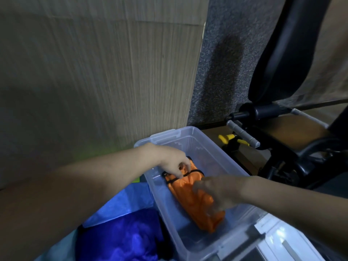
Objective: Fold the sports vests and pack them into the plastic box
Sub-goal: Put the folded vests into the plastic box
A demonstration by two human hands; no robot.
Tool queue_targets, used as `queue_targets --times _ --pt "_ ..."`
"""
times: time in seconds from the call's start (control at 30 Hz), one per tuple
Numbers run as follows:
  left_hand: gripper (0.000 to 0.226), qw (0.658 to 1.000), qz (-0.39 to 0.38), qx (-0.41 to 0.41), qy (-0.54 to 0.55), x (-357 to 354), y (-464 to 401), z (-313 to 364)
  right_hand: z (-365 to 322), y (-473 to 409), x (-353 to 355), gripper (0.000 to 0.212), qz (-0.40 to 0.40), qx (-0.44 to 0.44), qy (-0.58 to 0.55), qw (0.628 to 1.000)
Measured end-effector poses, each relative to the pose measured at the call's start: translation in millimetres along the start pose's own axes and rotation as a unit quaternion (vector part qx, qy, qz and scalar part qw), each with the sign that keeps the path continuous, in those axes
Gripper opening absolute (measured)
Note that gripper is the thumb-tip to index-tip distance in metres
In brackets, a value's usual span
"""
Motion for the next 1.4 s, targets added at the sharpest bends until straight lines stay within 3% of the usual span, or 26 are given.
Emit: queue_targets --times 0.1,0.27,0.6,0.77,0.9,1.1,1.17,1.3,1.4 --pt "0.040 0.999 0.033 -0.033 0.023 11.4 20.6 9.3 -5.9 14.1 6.3 0.042 0.025 0.015 -0.025 0.999" --pt "0.037 0.994 0.089 -0.064 0.006 32.2 75.0 21.3 -31.2 61.7 55.9 0.061 0.079 0.025 -0.026 0.996" --pt "0.033 0.961 0.247 -0.077 0.092 23.1 275.4 7.9 -143.7 129.1 131.0 0.051 0.249 0.059 -0.085 0.963" --pt "0.032 0.946 0.289 -0.023 0.146 -43.9 382.3 -38.1 -235.8 103.3 115.5 0.047 0.248 0.119 -0.109 0.955" --pt "0.028 0.929 0.307 0.066 0.194 -114.2 440.2 -86.1 -297.2 55.2 82.4 0.049 0.229 0.148 -0.110 0.956" --pt "0.022 0.861 0.379 0.236 0.246 -232.1 471.3 -159.5 -355.0 -28.6 38.1 0.053 0.193 0.160 -0.111 0.962" --pt "0.032 0.842 0.378 0.283 0.261 -259.0 470.4 -176.7 -360.5 -51.7 30.7 0.054 0.190 0.150 -0.119 0.963" --pt "0.065 0.827 0.349 0.275 0.343 -286.2 458.8 -192.1 -364.2 -92.5 15.4 0.064 0.201 0.123 -0.107 0.966" --pt "0.069 0.809 0.365 0.276 0.369 -289.1 446.1 -198.1 -366.2 -113.7 7.8 0.078 0.191 0.105 -0.118 0.969"
Point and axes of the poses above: each hand's wrist, its own y-axis away from the middle knuckle, its own x-axis out of the back of the hand, z = x × y, the point moved 3 cm from there along -y, towards the middle knuckle, and after that the axes turned 10 degrees about y, right-handed, at the moved point
